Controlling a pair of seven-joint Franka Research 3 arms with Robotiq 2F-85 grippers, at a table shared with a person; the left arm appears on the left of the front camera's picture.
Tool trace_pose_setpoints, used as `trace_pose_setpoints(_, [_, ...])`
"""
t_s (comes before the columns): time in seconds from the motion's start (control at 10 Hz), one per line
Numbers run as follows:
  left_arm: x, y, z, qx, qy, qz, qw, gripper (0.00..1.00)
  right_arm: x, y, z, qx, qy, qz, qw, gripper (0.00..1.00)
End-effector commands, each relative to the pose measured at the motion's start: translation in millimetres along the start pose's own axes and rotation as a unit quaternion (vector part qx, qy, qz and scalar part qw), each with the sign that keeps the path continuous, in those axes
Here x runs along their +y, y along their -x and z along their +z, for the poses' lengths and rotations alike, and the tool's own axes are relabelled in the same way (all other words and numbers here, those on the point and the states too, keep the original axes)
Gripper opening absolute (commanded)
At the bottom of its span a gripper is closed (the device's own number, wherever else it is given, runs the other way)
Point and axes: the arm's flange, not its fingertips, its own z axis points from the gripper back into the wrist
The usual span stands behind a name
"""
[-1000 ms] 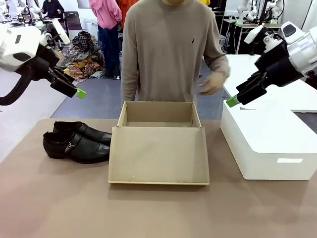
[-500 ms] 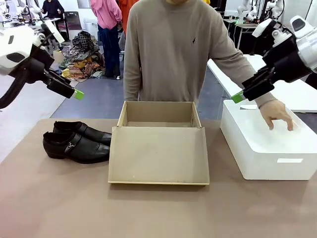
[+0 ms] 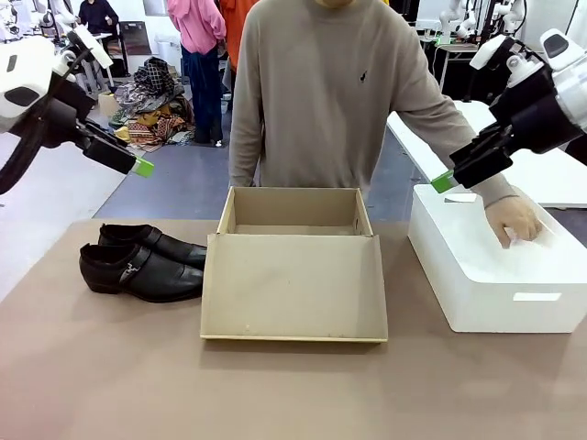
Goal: Pack the shoes into the box.
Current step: Place one shoe of the Shoes into the Shoes Box.
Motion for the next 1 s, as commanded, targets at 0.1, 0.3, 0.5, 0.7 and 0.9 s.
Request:
trace_pose_setpoints(0.1, [1.8,1.5,-1.9,0.001,0.002,-0.005,1.000,1.00,-0.9,-0.5,0.8,-0.003,0.003,0.000,1.000,1.00])
trace_pose_setpoints(0.3, [1.8,1.5,-1.9,0.001,0.002,-0.005,1.000,1.00,-0.9,-0.5,0.8,-0.003,0.003,0.000,1.000,1.00])
trace_pose_setpoints(0.5, [1.8,1.5,-1.9,0.001,0.002,-0.005,1.000,1.00,-0.9,-0.5,0.8,-0.003,0.003,0.000,1.000,1.00])
trace_pose_setpoints(0.7, [5.2,-5.4,-0.2,0.019,-0.010,-0.023,1.000,1.00,-0.9,-0.5,0.8,-0.003,0.003,0.000,1.000,1.00])
trace_pose_setpoints(0.9, [20.1,-19.6,0.7,0.071,-0.010,-0.085,0.994,1.00,-0.9,-0.5,0.8,-0.003,0.003,0.000,1.000,1.00])
